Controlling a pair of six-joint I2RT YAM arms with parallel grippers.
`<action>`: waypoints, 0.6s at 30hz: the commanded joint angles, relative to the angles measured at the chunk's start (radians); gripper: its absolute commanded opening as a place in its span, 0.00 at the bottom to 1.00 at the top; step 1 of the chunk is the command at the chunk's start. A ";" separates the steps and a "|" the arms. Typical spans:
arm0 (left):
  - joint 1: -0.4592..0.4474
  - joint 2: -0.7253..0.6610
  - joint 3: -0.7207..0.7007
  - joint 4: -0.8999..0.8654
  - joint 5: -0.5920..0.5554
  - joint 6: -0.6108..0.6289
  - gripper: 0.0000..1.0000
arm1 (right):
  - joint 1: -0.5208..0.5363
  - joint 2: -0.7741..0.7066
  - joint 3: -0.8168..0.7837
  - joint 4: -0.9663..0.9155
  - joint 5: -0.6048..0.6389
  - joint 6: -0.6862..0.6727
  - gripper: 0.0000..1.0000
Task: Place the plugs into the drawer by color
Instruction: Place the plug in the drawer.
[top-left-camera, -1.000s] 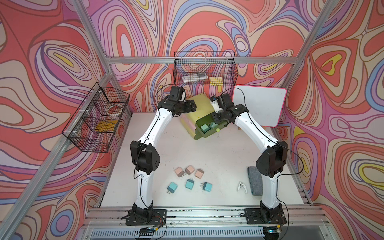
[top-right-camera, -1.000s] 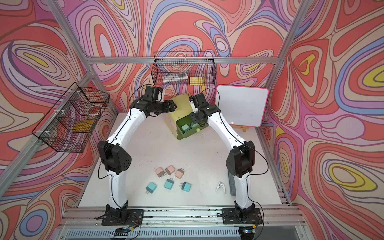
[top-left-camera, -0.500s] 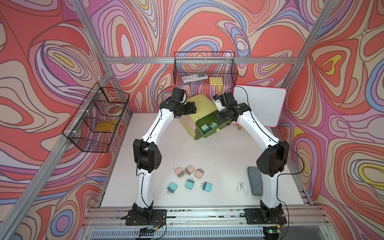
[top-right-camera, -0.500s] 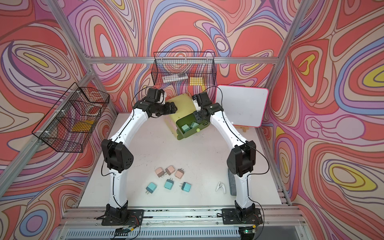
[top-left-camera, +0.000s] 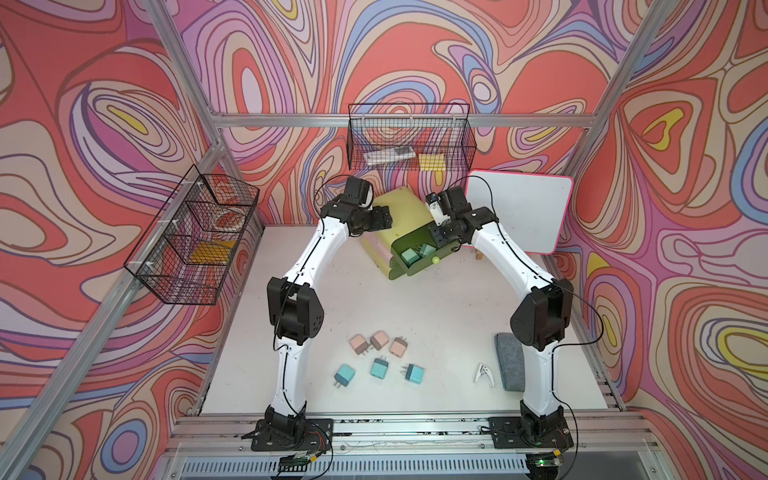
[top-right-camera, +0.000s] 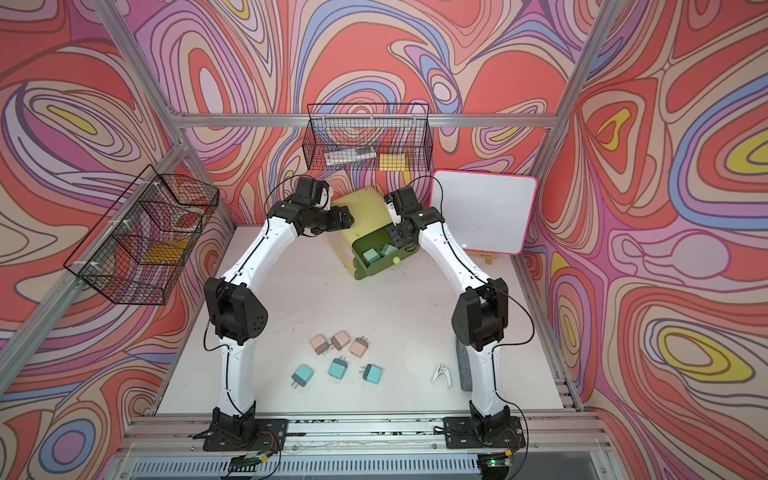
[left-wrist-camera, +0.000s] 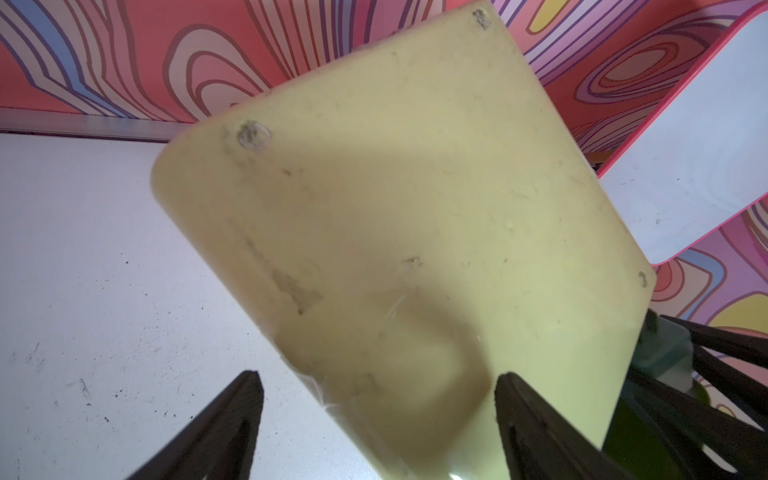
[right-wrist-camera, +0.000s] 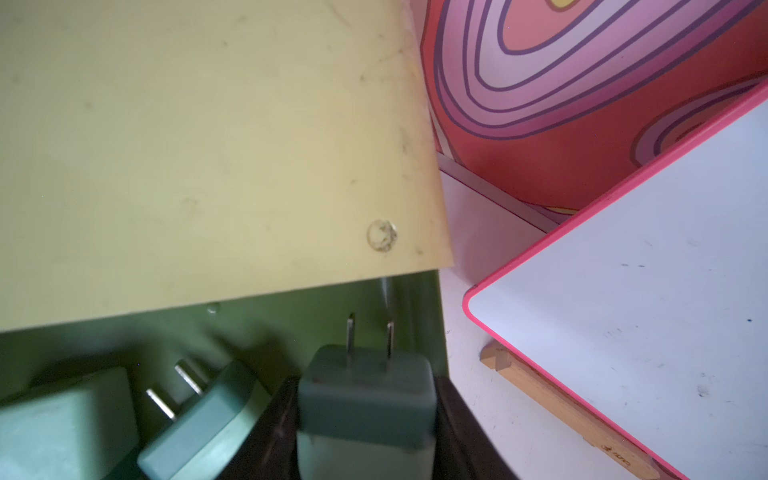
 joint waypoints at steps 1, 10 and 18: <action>0.001 0.005 0.025 -0.027 -0.011 0.020 0.87 | -0.005 0.009 -0.011 0.014 0.008 0.000 0.37; 0.001 0.004 0.021 -0.038 -0.007 0.024 0.87 | -0.014 0.003 -0.028 0.036 -0.015 0.023 0.45; 0.004 0.015 0.016 -0.046 -0.005 0.027 0.87 | -0.019 -0.057 -0.033 0.050 -0.037 0.023 0.64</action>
